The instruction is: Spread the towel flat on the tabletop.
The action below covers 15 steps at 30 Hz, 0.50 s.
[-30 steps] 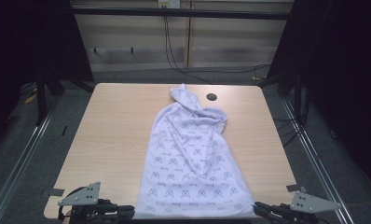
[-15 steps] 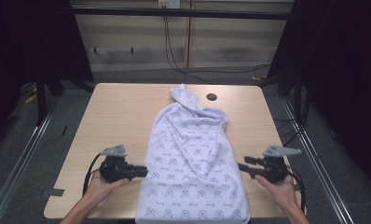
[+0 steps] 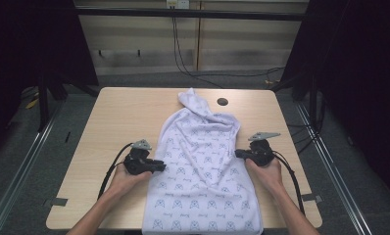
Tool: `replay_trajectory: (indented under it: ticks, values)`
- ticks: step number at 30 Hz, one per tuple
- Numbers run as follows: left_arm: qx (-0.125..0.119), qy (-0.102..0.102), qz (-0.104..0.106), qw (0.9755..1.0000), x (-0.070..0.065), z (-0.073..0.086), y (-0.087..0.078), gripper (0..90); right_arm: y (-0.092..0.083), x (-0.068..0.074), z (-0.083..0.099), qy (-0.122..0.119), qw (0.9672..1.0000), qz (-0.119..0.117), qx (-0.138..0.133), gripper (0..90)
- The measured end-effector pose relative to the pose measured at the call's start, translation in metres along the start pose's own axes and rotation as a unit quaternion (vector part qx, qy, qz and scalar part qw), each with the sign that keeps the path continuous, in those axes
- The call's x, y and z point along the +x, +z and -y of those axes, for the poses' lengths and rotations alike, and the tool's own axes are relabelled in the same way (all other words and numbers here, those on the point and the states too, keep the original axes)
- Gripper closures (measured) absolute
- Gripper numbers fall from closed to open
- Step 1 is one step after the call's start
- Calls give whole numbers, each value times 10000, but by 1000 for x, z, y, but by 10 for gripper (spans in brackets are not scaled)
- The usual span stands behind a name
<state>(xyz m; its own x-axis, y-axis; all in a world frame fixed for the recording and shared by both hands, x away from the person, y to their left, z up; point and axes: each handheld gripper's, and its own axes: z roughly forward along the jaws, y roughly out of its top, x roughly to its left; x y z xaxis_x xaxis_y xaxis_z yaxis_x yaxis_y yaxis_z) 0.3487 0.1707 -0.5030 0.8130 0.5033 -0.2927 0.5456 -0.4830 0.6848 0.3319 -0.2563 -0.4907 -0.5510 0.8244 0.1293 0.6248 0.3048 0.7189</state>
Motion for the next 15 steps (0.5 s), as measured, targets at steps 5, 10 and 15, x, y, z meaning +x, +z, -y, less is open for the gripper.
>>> replay_trajectory:
  ticks: [5, 10, 15]
  values:
    - [35, 55, -40, 10000, -7, 18, -17, 792, -34, 4, 17, 139, 9998, 1, -155, 878]
    - [201, 154, 147, 9996, -28, 33, -27, 791, -60, 12, 51, 213, 9997, -80, -73, 876]
    - [471, 239, 604, 9968, -54, 47, -33, 786, -78, 31, 73, 121, 9994, -253, 194, 867]
